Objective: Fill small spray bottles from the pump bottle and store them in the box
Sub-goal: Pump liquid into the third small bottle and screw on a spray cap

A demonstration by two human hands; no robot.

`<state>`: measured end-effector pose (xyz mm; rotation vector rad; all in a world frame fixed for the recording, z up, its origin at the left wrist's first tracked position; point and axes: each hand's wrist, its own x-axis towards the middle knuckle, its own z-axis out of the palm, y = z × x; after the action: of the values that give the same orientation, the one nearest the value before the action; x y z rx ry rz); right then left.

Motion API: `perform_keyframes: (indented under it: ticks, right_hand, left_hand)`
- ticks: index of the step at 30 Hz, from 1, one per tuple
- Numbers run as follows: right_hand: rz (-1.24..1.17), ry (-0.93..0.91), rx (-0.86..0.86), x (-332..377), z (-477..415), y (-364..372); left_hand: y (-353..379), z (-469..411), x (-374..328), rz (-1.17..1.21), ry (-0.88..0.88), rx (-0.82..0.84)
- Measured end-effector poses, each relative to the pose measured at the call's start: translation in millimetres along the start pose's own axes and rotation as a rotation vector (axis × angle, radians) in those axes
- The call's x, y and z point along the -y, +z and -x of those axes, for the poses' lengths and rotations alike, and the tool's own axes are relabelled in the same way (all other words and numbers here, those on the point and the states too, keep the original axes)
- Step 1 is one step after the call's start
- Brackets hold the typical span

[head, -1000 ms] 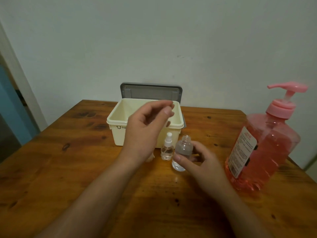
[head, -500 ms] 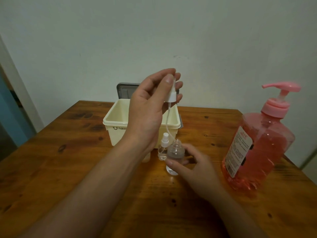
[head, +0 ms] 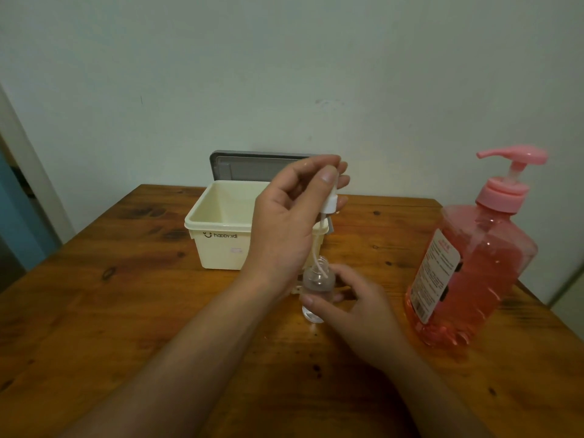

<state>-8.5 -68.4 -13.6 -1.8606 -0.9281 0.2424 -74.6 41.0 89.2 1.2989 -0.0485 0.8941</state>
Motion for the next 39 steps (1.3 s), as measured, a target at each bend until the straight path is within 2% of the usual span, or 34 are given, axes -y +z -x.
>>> perform_keyframes:
  ticks: [6, 14, 31, 39]
  right_hand:
    - [0.019, 0.001, 0.011, 0.8, 0.2, 0.2]
    - [0.025, -0.027, 0.006, 1.2, 0.2, -0.6]
    - [-0.009, -0.081, -0.029, -3.6, -0.6, 1.2]
    - [-0.001, -0.100, -0.008, -1.4, -0.2, 1.7]
  left_hand:
    - [0.2, -9.4, -8.8, 0.037, 0.056, -0.002]
    - [0.7, -5.8, -1.4, -0.031, 0.041, 0.004]
    - [-20.7, 29.1, 33.2, -0.150, -0.108, 0.062]
    - [-34.7, 35.2, 36.1, -0.107, -0.152, 0.118]
